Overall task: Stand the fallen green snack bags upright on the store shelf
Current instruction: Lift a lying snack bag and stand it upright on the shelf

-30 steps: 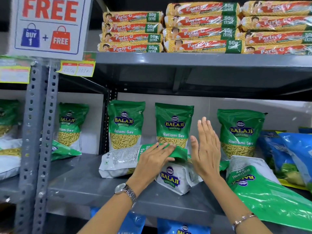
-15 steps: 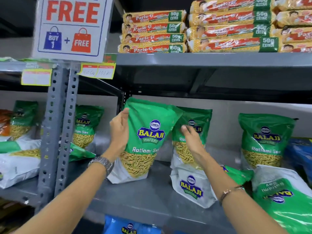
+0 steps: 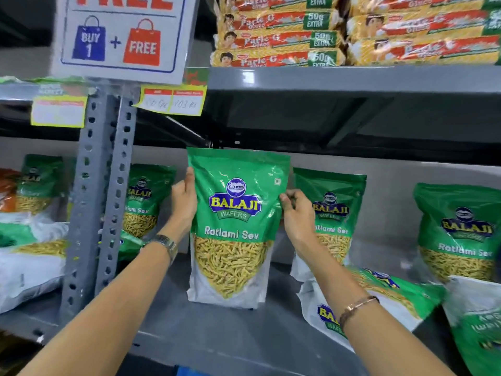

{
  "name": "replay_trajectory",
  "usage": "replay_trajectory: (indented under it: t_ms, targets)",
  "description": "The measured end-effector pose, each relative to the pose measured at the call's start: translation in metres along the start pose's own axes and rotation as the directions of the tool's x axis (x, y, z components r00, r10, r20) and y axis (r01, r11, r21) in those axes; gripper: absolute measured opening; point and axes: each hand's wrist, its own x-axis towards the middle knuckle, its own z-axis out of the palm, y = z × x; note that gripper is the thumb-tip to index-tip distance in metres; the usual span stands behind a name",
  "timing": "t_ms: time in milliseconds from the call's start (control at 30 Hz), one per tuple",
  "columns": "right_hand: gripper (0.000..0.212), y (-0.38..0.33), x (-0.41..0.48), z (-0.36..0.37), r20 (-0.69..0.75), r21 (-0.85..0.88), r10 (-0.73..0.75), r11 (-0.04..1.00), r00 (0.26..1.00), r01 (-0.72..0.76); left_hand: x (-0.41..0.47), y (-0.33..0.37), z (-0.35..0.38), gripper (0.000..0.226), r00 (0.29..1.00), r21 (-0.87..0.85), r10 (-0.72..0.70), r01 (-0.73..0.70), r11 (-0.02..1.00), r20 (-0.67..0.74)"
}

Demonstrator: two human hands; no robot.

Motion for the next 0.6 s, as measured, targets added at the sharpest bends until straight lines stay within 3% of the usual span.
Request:
replay_trajectory:
  t_ms: [133,233,333,400,500,600]
  targets:
    - [0.021,0.0,-0.005,0.002,-0.005,0.007,0.015,1.0,1.0,-0.015,-0.001,-0.01,0.002,0.059,0.994,-0.082,-0.11,0.109,0.991,-0.011]
    - [0.022,0.0,-0.019,0.001,0.036,0.152,0.071,0.986,0.997,-0.075,-0.016,-0.018,-0.003,0.081,0.969,-0.117,-0.248,0.248,0.962,0.015]
    - [0.061,0.009,-0.037,0.001,0.28,0.16,0.165,0.963,0.946,-0.215,-0.047,-0.025,-0.015,0.088,0.98,-0.047,-0.177,0.182,0.982,0.093]
    - [0.077,0.016,-0.049,0.005,0.499,0.11,0.199,0.951,0.843,-0.29,-0.064,-0.031,-0.025,0.105,0.96,0.027,-0.193,0.192,0.981,0.201]
    - [0.054,0.029,-0.057,0.012,0.605,0.12,0.168,0.947,0.778,-0.298,-0.077,-0.04,-0.037,0.104,0.868,0.11,-0.277,0.255,0.961,0.413]
    - [0.062,0.032,-0.058,0.013,0.575,0.113,0.212,0.936,0.79,-0.334,-0.084,-0.04,-0.044,0.084,0.743,0.088,-0.331,0.347,0.934,0.582]
